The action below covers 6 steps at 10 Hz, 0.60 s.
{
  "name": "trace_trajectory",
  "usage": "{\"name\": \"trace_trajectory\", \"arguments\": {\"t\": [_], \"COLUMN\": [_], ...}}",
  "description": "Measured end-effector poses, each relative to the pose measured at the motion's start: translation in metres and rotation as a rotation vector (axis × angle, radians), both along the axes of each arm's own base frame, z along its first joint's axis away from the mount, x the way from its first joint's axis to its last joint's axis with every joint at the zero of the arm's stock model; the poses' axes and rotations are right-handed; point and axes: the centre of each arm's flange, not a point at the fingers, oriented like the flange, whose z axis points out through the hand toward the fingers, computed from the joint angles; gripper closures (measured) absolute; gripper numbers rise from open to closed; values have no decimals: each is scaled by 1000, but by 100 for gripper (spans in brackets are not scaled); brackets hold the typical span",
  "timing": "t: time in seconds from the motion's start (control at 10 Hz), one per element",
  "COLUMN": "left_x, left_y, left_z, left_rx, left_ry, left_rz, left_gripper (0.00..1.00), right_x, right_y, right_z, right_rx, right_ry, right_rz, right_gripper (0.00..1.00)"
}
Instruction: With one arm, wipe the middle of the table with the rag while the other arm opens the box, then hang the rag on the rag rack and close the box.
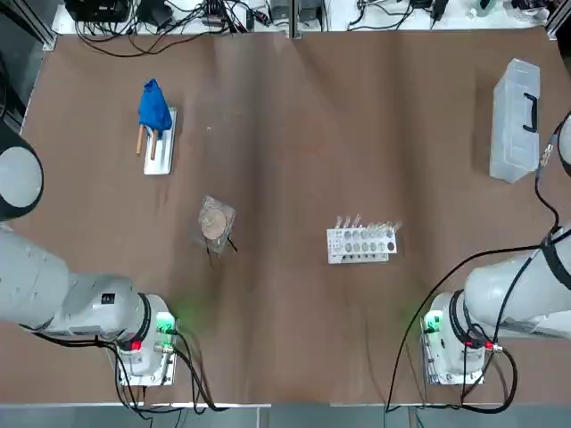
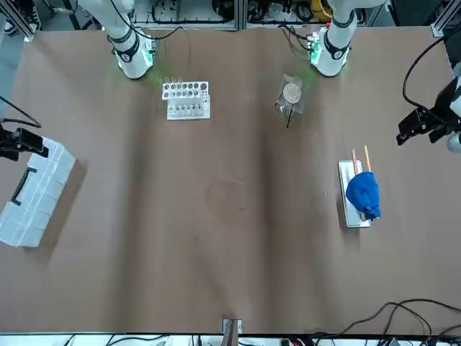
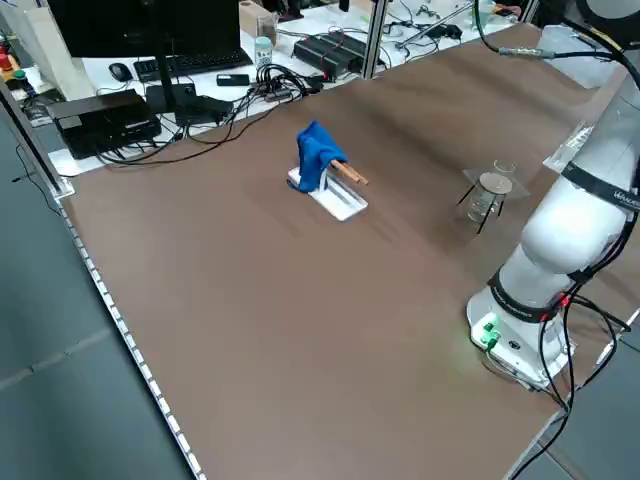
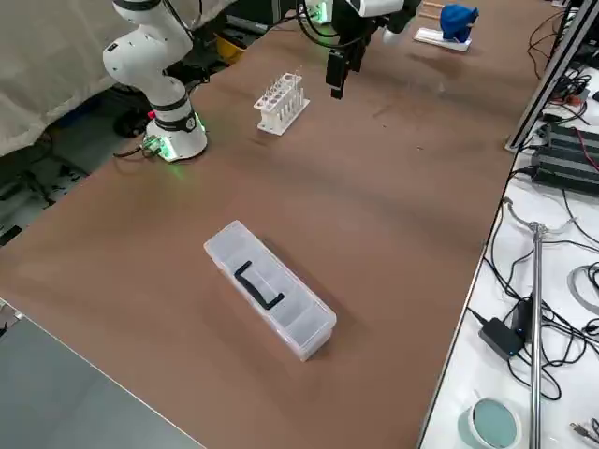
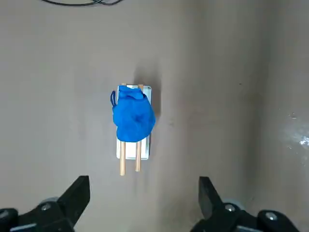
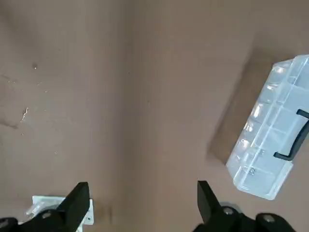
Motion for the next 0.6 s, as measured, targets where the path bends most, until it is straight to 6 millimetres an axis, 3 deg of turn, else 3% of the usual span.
{"name": "trace_trajectory", "arguments": {"t": [0.3, 0.6], "left_x": [0, 0], "left_y": [0, -1], "left_z": [0, 0], "left_rx": [0, 0], "left_ry": [0, 0], "left_rz": [-1, -2], "left_gripper": [1, 1], "right_x": [-15, -23], "right_y": [29, 28], "right_z": [-3, 5], "right_rx": [-8, -12], "right_ry": [-18, -27], "right_rz": [-1, -15], "right_gripper": [1, 1]}}
